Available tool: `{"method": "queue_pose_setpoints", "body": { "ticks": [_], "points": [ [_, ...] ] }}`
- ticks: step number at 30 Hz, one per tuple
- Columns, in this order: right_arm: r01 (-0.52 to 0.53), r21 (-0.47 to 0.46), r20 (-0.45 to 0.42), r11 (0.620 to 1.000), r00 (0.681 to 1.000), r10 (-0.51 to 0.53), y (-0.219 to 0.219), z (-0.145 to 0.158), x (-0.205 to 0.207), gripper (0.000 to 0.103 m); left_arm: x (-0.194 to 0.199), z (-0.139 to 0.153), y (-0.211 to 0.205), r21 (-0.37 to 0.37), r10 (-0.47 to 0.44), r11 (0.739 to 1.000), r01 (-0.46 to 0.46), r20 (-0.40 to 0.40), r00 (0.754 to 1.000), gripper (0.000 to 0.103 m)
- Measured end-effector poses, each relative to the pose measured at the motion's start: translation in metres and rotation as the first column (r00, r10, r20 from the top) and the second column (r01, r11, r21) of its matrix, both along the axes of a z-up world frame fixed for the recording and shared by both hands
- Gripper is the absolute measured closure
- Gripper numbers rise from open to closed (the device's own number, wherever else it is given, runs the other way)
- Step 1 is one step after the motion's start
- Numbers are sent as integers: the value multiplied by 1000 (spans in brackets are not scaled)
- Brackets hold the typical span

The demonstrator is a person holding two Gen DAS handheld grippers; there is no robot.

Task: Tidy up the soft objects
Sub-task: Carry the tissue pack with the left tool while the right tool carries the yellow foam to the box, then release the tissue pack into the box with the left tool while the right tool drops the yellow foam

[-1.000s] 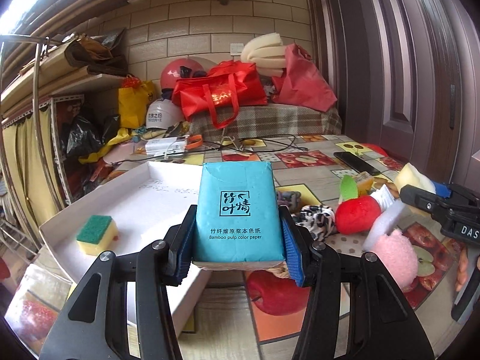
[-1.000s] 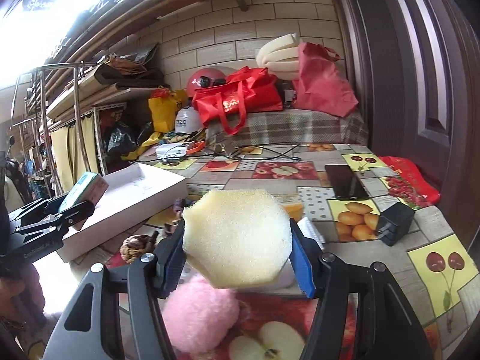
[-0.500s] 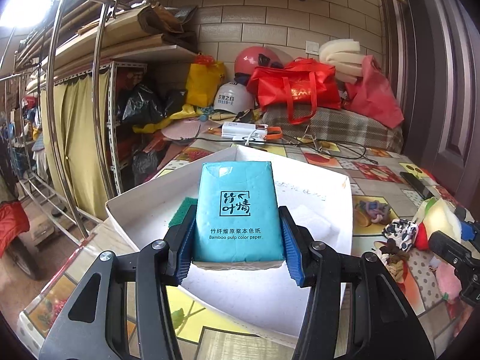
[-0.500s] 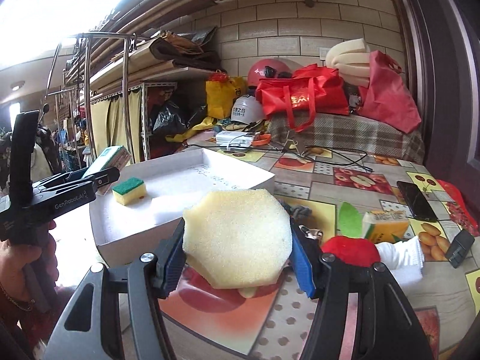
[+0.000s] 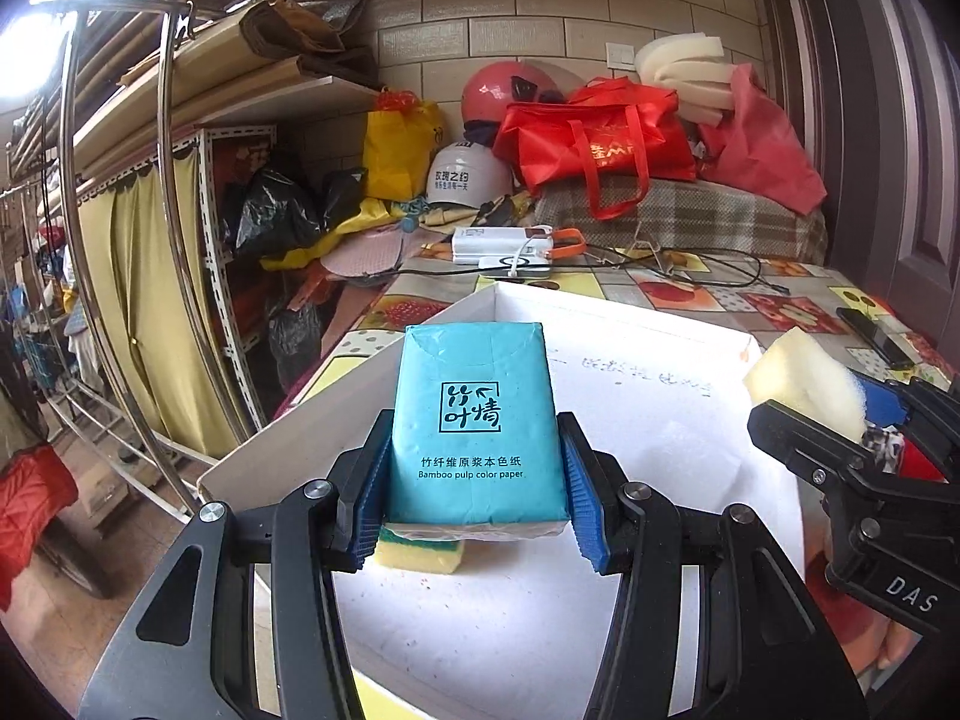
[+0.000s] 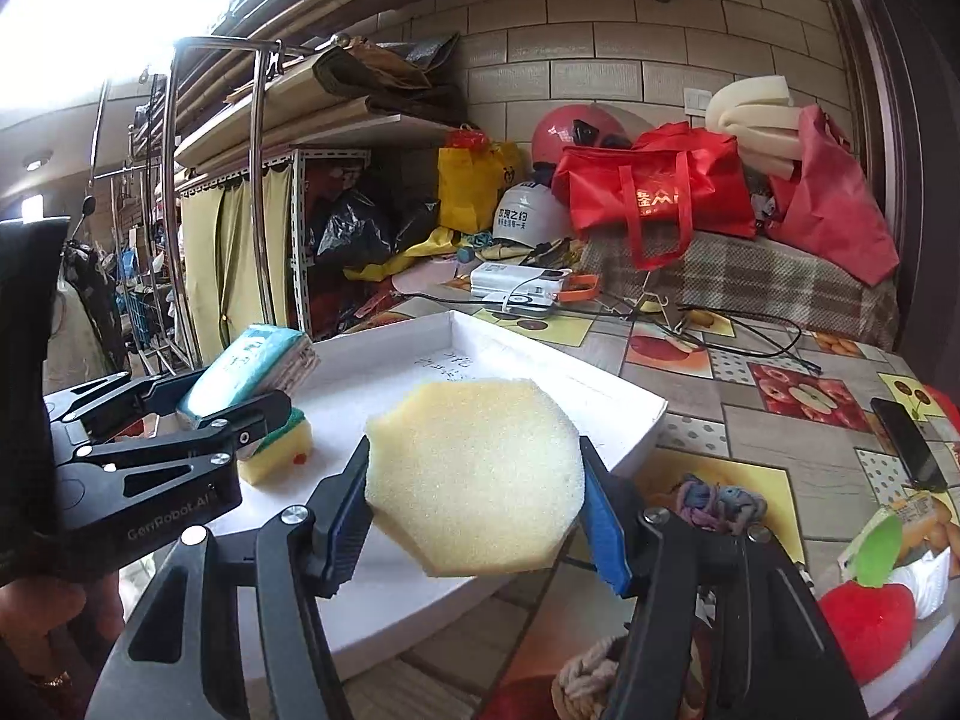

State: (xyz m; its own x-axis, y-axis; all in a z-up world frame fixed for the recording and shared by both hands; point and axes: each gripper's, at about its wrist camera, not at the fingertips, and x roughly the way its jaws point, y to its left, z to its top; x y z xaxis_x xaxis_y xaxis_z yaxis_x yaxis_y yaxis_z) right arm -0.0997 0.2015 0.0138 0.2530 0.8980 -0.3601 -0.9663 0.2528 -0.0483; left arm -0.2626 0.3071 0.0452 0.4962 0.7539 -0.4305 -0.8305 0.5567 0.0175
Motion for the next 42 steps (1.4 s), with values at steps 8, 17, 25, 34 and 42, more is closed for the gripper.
{"method": "queue_pose_setpoints", "body": {
  "ticks": [8,17,25,34,42],
  "points": [
    [3,-13,43,1000,999,-2,40,1,-7,41,3,-2,25,-44,21,999,-21,3,1000,51],
    [19,-40,-2,999,1000,-19,51,0,2,30,10,-5,31,-70,45,996,-47,-38,998,40],
    [60,18,13,998,998,-61,44,5,0,17,-20,2,26,-29,153,988,-151,93,984,0],
    [43,126,81,991,995,-53,10,10,-22,0,-32,7,15,40,208,976,-216,147,967,0],
    [-83,116,78,990,994,74,-45,6,-33,0,-26,7,-19,67,154,984,-165,145,977,0]
  ]
}}
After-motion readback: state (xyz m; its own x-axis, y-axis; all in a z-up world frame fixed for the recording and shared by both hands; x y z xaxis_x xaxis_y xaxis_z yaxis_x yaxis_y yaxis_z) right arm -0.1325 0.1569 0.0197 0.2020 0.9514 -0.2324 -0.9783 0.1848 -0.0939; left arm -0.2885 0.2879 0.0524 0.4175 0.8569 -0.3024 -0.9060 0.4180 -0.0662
